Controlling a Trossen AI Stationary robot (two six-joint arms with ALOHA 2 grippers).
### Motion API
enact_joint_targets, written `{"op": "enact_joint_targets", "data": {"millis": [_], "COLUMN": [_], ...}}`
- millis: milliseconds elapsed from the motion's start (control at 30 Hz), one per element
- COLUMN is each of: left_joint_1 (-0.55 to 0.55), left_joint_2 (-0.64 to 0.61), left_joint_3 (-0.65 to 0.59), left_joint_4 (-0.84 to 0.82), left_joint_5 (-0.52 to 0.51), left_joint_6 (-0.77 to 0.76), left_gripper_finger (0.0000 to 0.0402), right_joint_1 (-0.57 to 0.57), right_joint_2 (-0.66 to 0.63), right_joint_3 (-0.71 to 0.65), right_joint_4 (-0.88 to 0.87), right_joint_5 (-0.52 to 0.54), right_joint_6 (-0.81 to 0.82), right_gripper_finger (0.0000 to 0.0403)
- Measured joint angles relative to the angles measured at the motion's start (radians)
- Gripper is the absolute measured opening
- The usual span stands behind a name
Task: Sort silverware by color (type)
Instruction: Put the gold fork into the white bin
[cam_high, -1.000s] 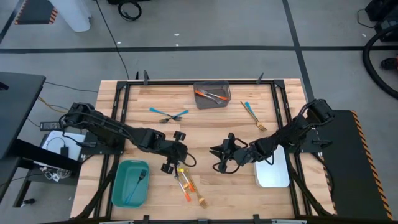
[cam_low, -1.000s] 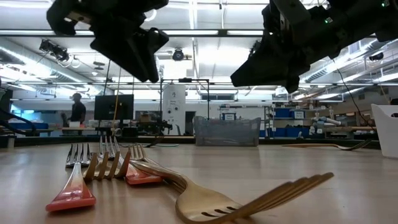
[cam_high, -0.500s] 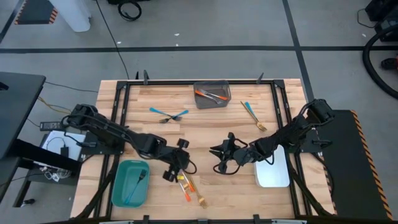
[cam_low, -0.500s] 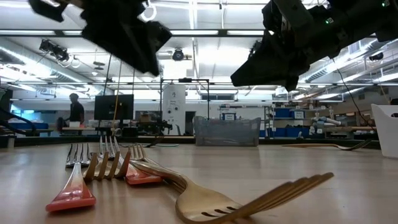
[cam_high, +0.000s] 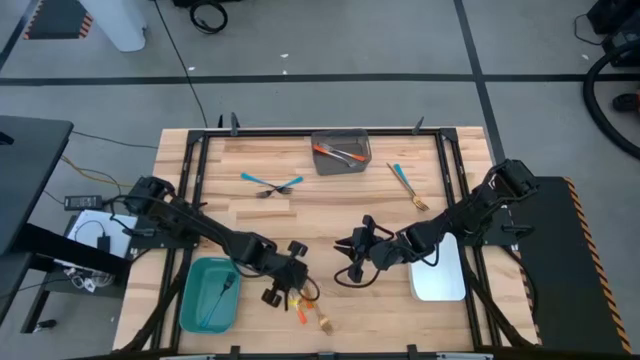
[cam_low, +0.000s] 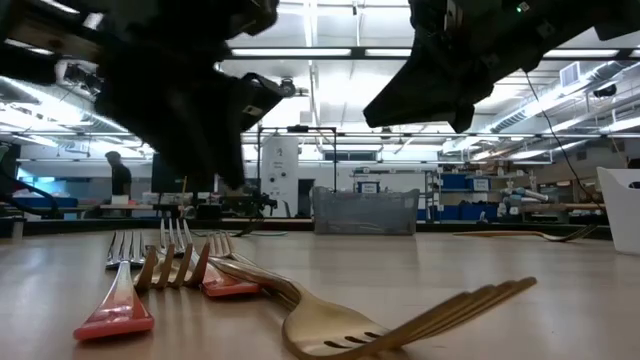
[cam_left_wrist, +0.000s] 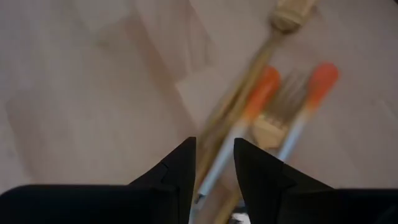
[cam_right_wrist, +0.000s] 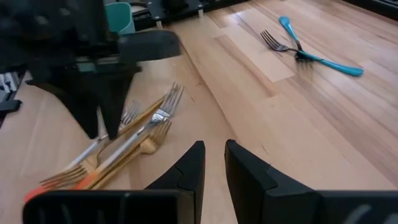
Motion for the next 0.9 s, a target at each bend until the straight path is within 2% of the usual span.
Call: {"op": "enact_joint_targets", "data": {"millis": [200, 333, 533, 900], "left_joint_1": [-0.043, -0.039, -0.038, -0.006], "left_joint_2": [0.0, 0.0, 0.04, 0.099], "left_joint_3": [0.0, 0.0, 0.0, 0.0], "left_joint_4": [-0.032, -0.008, 0.077, 0.118], "left_joint_5": [0.001, -0.04, -0.043, -0.045], "left_joint_6": [-0.005, -0.026, -0.001, 0.032], "left_gripper_finger": [0.0118, 0.0118, 0.0118, 0.0118], "right_joint_1": [0.001, 0.001, -0.004, -0.021], "right_joint_2": [0.0, 0.0, -0.01, -0.035], "right_joint_3": [-0.006, -0.006, -0.006, -0.005], "right_joint_4": [-0.014, -0.009, -0.016, -0.027], "right_joint_5": [0.01, 0.011, 0.014, 0.005], "right_joint_6": [0.016, 0.014, -0.026, -0.027], "right_gripper_finger": [0.007, 0.007, 0.007, 0.007]}}
